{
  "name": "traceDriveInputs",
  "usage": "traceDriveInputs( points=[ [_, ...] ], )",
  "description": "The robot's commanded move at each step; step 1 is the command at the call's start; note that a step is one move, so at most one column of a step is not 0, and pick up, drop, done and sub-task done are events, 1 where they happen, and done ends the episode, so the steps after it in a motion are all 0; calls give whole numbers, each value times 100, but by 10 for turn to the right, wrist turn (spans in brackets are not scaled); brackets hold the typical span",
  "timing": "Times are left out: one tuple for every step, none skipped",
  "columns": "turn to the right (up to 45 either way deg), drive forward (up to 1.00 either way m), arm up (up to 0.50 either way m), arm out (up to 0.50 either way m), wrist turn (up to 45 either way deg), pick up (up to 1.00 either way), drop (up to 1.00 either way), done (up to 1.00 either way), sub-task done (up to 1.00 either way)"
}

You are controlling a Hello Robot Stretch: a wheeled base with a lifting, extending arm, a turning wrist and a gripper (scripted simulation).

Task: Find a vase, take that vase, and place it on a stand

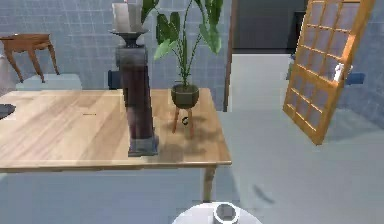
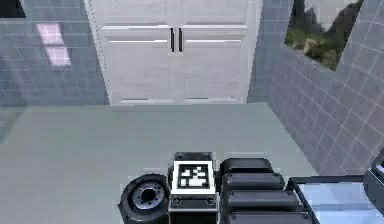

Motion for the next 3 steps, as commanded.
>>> traceDriveInputs(
  points=[
    [450,0,0,0,0,0,0,0,0],
    [420,0,0,0,0,0,0,0,0],
    [0,0,0,48,0,0,0,0,0]
  ],
)
